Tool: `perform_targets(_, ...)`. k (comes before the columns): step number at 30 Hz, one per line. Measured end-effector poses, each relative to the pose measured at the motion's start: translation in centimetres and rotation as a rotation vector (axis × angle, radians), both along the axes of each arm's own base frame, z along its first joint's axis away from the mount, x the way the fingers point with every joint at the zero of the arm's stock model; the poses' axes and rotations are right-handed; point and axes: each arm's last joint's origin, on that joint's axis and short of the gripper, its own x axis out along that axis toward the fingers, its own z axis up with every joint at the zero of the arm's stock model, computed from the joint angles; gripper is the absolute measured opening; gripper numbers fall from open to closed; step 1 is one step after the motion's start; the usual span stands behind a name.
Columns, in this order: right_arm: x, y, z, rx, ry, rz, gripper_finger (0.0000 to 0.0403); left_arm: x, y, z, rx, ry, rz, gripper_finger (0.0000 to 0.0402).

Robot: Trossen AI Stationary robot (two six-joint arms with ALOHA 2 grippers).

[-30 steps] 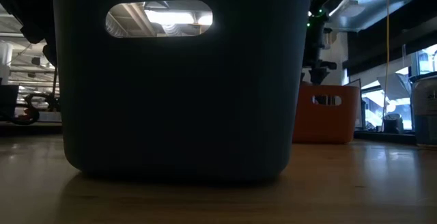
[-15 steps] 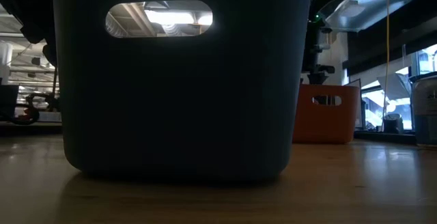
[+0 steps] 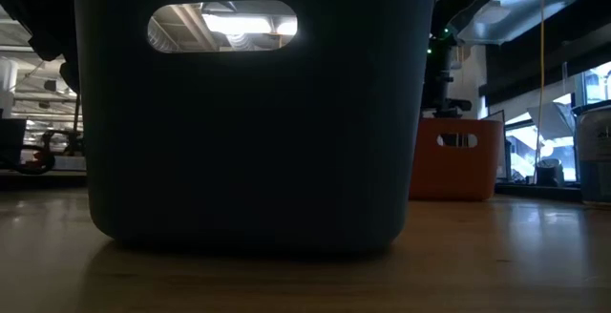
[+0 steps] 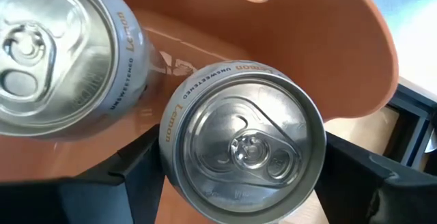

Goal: Sort soda cans
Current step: Put the blue-white soda can into the orange bin

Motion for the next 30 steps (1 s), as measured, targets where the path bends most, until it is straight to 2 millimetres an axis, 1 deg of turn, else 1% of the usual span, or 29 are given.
perform_targets(3, 0.0, 0.0, -0.2, -0.005, -0.003, 0.000, 0.0308, 0.0, 0.0, 0.0, 0.000, 0.000, 0.000, 0.0335)
perform_targets(8, 0.0, 0.0, -0.2, -0.009, -0.001, 0.009, 0.0349, 0.0, 0.0, 0.0, 0.003, 0.001, -0.003, 0.0335)
perform_targets(11, -0.1, 0.2, 0.0, 0.009, -0.003, 0.042, 0.0369, 0.0, 0.0, 0.0, 0.003, 0.001, -0.003, 0.0335)
perform_targets(14, -0.6, 0.7, 0.8, 0.031, 0.011, 0.047, 0.0380, 0.0, 0.0, 0.0, 0.004, 0.002, -0.003, 0.0335)
perform_targets(17, -1.3, 1.4, 2.5, 0.045, 0.054, 0.048, 0.0384, 0.0, 0.0, 0.0, 0.003, 0.001, -0.003, 0.0335)
perform_targets(20, -1.7, 2.8, 4.3, 0.072, 0.094, 0.083, 0.0385, 0.0, 0.0, 0.0, 0.003, 0.001, -0.003, 0.0335)
perform_targets(24, -2.1, 5.6, 6.2, 0.125, 0.146, 0.144, 0.0385, 0.0, 0.0, 0.0, 0.004, 0.002, -0.003, 0.0335)
perform_targets(27, -2.3, 7.9, 6.9, 0.173, 0.192, 0.163, 0.0385, 0.0, 0.0, 0.0, 0.003, 0.002, -0.003, 0.0335)
perform_targets(30, -2.0, 10.2, 7.2, 0.205, 0.254, 0.221, 0.0385, 0.0, 0.0, 0.0, 0.003, 0.002, -0.003, 0.0335)
